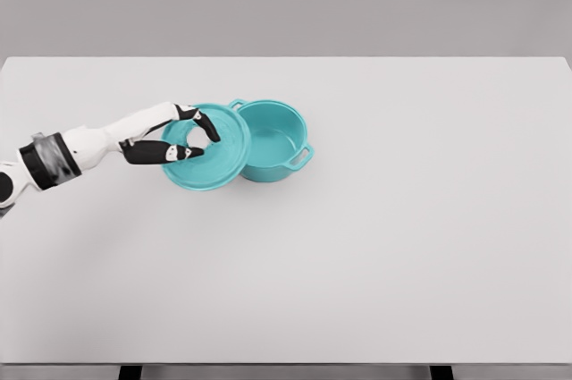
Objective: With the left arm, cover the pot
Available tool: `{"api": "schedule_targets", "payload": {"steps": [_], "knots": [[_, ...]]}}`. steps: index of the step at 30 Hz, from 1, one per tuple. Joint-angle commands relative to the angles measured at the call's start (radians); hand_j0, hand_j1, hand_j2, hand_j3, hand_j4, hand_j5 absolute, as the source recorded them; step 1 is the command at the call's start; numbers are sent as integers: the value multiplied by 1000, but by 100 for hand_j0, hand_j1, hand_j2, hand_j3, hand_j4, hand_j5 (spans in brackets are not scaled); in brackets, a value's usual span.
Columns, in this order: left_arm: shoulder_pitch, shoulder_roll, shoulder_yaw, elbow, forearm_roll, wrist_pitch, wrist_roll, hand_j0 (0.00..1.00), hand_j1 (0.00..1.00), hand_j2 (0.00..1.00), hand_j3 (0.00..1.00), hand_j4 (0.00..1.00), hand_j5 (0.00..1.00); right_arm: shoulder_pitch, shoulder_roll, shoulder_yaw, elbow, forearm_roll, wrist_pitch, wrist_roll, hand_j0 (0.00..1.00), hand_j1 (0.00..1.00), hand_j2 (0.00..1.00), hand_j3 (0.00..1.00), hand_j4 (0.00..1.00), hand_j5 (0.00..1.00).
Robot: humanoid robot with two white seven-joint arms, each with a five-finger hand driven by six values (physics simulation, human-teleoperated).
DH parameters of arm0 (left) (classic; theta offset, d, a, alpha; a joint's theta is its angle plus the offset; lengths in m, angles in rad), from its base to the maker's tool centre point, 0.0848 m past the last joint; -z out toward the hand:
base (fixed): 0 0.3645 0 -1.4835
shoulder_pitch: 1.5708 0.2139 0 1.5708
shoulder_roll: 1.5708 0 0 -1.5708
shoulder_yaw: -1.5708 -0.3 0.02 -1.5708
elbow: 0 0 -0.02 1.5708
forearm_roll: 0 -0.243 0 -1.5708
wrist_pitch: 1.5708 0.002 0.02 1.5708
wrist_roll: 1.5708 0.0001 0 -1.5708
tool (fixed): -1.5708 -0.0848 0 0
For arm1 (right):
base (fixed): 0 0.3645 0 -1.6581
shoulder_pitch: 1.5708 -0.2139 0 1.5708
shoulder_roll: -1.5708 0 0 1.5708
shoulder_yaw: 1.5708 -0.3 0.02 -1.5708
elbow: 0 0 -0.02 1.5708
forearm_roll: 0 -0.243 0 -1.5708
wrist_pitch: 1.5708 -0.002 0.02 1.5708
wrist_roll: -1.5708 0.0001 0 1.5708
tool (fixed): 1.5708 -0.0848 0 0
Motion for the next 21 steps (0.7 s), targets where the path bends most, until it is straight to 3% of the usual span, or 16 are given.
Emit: {"api": "schedule_targets", "payload": {"steps": [1,10,21], "knots": [[0,-13,-1,2,3,6,1,52,52,52,52,52,52,0,0,0,0,1,0,0,100,100,100,100,100,100],[-14,-45,-4,8,-10,98,-1,52,52,52,52,52,52,0,0,0,0,1,0,0,100,100,100,100,100,100],[-51,-83,-32,43,-10,106,-2,52,52,52,52,52,52,0,0,0,0,1,0,0,100,100,100,100,100,100]]}}
